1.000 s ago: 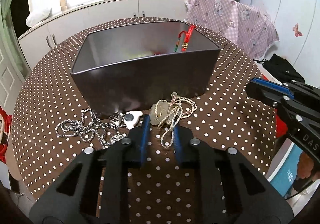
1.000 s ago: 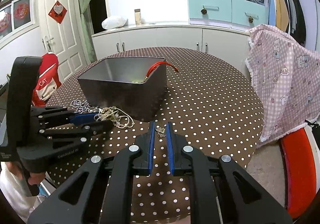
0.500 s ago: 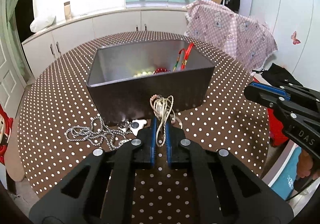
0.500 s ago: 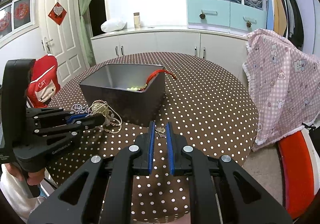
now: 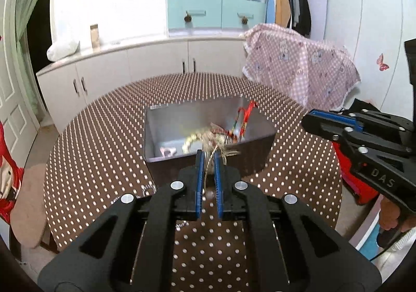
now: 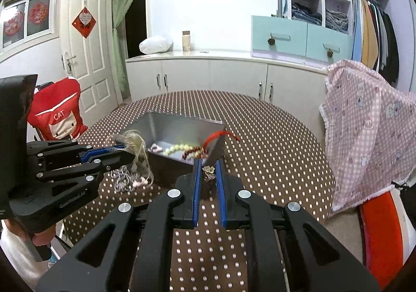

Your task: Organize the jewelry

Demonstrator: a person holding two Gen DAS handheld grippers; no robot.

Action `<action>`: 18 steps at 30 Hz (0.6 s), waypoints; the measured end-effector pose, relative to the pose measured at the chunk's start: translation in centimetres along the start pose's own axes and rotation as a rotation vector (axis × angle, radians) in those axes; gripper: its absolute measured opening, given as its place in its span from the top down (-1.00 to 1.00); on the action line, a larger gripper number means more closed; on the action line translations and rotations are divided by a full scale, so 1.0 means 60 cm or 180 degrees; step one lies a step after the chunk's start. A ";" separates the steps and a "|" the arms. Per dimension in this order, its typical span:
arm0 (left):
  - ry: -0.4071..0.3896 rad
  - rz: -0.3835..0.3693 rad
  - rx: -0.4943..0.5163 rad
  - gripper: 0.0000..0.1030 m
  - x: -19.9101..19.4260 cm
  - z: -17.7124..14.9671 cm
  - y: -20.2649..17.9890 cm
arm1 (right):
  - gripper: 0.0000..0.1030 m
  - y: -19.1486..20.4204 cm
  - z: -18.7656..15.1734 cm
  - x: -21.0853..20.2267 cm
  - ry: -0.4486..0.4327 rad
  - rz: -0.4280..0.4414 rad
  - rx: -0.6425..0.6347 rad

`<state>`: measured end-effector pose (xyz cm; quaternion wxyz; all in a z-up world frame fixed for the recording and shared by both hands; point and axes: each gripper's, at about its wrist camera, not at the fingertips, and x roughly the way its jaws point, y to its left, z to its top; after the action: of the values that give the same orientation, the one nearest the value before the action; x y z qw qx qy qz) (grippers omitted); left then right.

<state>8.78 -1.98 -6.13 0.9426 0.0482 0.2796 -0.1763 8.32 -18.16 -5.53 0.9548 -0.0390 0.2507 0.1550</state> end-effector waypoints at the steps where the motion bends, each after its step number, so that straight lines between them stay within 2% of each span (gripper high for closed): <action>1: -0.0026 0.0007 0.0003 0.84 -0.002 0.005 0.000 | 0.81 0.002 0.005 0.002 -0.0019 0.0007 -0.0019; 9: -0.0196 0.0038 -0.0010 0.84 -0.011 0.026 0.012 | 0.81 0.011 0.026 0.015 -0.0087 0.0049 -0.0072; 13: -0.0075 -0.0111 0.0118 0.81 -0.010 0.007 0.008 | 0.81 0.009 0.015 0.020 -0.0031 0.0056 -0.0040; 15: 0.0081 -0.0116 0.0183 0.22 -0.003 -0.012 0.001 | 0.81 0.005 0.008 0.021 0.0012 0.0061 -0.0003; 16: 0.0106 -0.0108 0.0187 -0.57 -0.003 -0.019 0.001 | 0.80 0.003 0.005 0.021 0.0026 0.0071 0.0011; 18: -0.0018 -0.0135 0.0132 -0.64 -0.010 -0.036 0.003 | 0.80 0.001 -0.001 0.022 0.0059 0.0072 0.0040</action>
<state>7.28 -1.21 -7.65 0.9382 0.0613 0.2742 -0.2021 9.38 -17.77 -6.21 0.9509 -0.0316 0.2609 0.1638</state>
